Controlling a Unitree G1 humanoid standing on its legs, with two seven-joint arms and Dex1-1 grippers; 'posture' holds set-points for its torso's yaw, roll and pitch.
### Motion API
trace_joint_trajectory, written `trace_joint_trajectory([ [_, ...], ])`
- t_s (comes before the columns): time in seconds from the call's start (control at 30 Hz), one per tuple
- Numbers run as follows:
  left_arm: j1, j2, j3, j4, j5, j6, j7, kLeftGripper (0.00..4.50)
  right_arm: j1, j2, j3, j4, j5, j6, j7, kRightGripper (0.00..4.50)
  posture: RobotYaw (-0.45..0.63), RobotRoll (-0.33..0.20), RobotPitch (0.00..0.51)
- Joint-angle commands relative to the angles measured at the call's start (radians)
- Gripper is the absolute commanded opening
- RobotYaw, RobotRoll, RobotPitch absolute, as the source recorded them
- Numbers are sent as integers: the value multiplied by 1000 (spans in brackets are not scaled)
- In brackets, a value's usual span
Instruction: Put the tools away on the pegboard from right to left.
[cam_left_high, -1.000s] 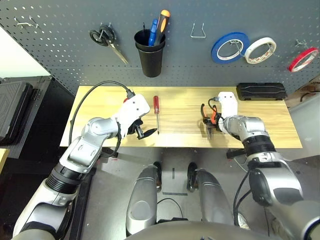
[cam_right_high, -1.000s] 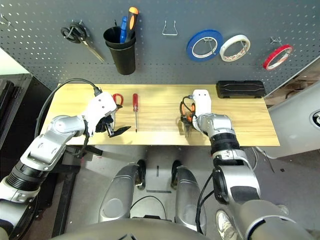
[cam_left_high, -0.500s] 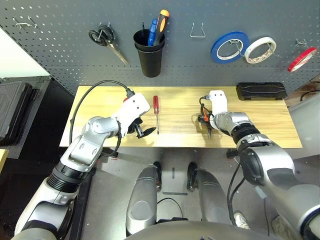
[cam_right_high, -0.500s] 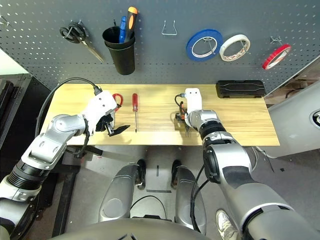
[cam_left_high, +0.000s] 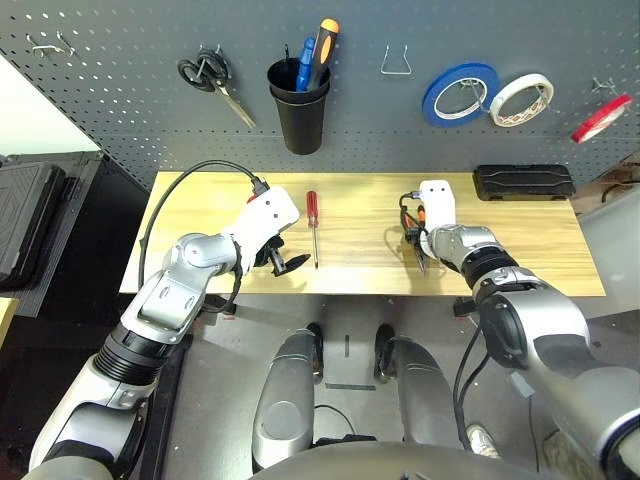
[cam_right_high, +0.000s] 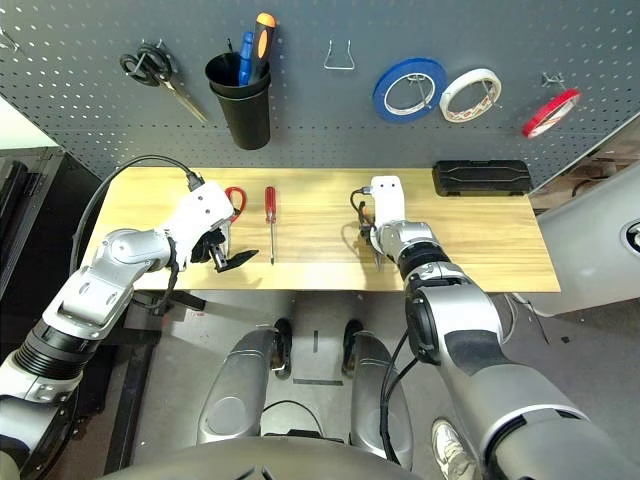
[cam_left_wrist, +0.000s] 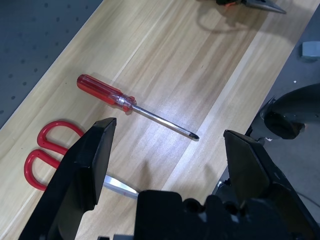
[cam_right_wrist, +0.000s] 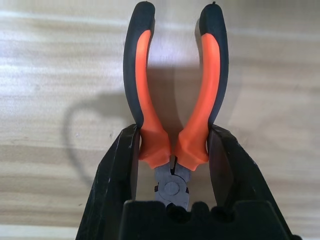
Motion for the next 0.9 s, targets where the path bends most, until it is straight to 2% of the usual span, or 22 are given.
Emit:
trace_joint_trajectory([
  [0.03,22,-20,33,-8,-29,-11,3,4500,50,-26,38,-76,-32,-40,57,2087,223,0,287],
  [0.3,57,-91,154,-76,-160,-80,-3,4500,332,-132,138,-619,-85,-101,210,2087,218,0,275],
  [0.43,49,-128,195,-105,-220,-99,1,4500,442,-178,149,-802,-97,-160,242,2087,217,0,268],
  [0.67,15,-209,275,-145,-339,-95,37,4500,537,-206,115,-934,-82,-280,254,2087,218,0,247],
  [0.9,-20,-213,302,-147,-371,-102,60,4500,596,-196,67,-1002,-45,-467,253,2087,217,0,228],
])
